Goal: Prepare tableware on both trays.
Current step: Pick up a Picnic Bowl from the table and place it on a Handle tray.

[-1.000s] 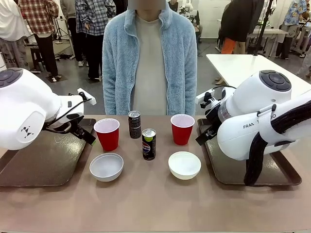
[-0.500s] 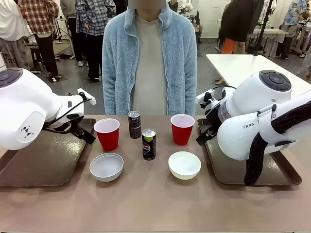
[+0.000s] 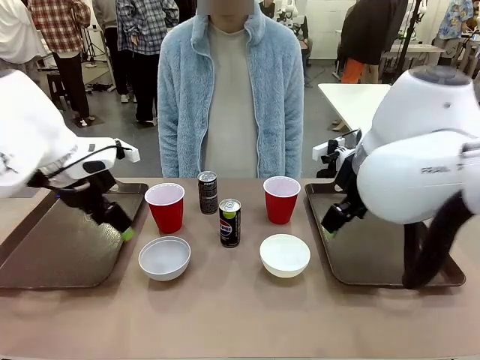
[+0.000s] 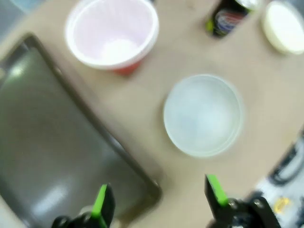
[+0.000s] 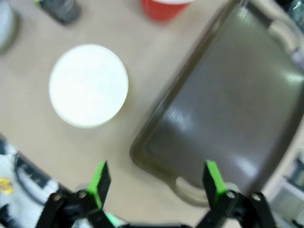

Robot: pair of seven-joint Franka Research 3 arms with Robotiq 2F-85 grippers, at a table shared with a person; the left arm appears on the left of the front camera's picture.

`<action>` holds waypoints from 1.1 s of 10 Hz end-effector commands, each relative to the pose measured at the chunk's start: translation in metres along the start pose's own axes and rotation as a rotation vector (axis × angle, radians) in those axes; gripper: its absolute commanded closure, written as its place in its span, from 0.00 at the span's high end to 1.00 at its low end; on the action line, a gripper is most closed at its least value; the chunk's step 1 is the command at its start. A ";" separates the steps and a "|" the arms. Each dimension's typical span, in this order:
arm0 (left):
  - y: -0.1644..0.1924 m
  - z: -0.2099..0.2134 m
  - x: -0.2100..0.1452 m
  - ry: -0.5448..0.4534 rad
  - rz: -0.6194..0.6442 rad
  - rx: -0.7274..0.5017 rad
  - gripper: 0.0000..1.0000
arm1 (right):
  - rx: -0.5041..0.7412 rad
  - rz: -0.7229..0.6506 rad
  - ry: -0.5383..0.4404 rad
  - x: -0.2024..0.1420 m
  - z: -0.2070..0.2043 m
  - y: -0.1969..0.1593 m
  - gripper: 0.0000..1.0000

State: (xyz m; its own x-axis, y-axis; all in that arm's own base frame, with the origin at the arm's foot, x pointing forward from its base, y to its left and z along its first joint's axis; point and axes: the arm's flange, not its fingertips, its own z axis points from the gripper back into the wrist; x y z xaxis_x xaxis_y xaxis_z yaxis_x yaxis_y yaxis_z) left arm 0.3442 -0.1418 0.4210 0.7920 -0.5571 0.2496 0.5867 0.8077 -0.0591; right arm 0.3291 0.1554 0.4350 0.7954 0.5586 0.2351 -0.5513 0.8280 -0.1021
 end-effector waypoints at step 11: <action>0.086 0.078 -0.050 -0.252 0.095 -0.606 1.00 | 0.580 -0.244 -0.321 -0.117 0.071 -0.102 1.00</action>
State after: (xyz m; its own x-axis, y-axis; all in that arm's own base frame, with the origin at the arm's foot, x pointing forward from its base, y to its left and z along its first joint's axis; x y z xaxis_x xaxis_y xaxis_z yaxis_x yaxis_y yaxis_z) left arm 0.3344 -0.0515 0.4810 0.7994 -0.4320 0.4175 0.5967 0.6514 -0.4687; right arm 0.2999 0.0416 0.5188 0.8257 0.3601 0.4342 -0.5128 0.7999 0.3117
